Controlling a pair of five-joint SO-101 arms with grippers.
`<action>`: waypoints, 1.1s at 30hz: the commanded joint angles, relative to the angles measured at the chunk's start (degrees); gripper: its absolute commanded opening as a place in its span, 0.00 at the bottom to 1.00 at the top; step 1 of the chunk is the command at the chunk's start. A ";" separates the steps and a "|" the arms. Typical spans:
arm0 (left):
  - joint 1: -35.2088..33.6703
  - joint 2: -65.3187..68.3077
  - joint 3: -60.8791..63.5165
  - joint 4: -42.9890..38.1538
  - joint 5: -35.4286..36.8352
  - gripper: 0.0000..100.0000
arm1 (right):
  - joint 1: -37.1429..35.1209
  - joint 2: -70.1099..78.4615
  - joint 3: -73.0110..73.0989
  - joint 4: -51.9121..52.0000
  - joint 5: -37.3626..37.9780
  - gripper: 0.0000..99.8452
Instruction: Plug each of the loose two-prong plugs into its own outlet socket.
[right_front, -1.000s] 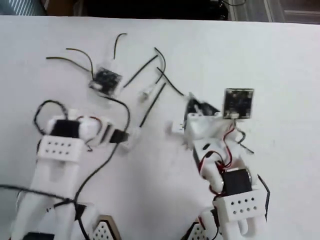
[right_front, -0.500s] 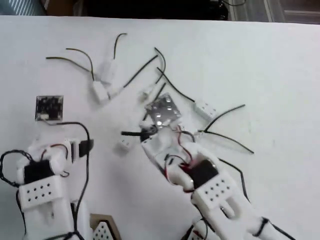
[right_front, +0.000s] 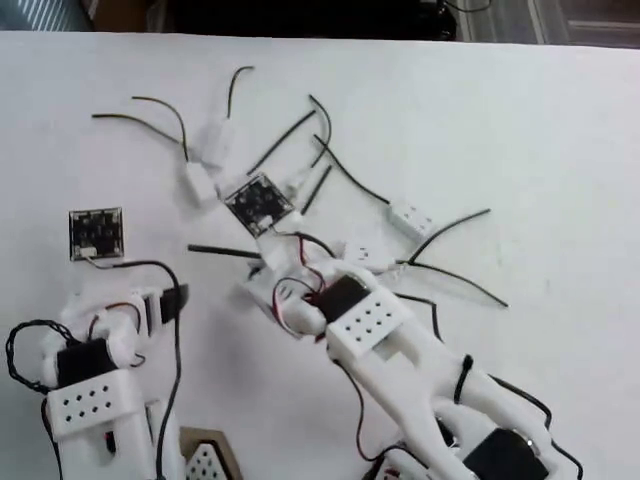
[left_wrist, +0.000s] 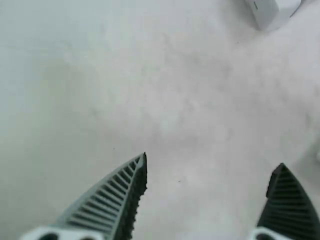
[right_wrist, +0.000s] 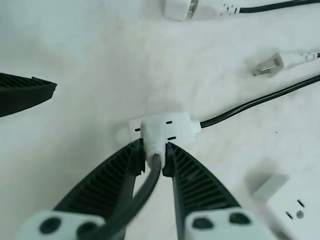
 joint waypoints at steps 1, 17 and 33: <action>-0.57 -1.01 -0.18 -1.05 0.44 0.37 | -0.40 1.10 -3.52 -0.48 3.43 0.02; -0.57 -1.19 0.35 -1.14 0.44 0.37 | -3.56 11.56 -11.78 5.85 7.38 0.02; -0.57 -1.19 0.35 -1.14 0.35 0.37 | -1.80 14.37 -13.10 7.96 10.99 0.02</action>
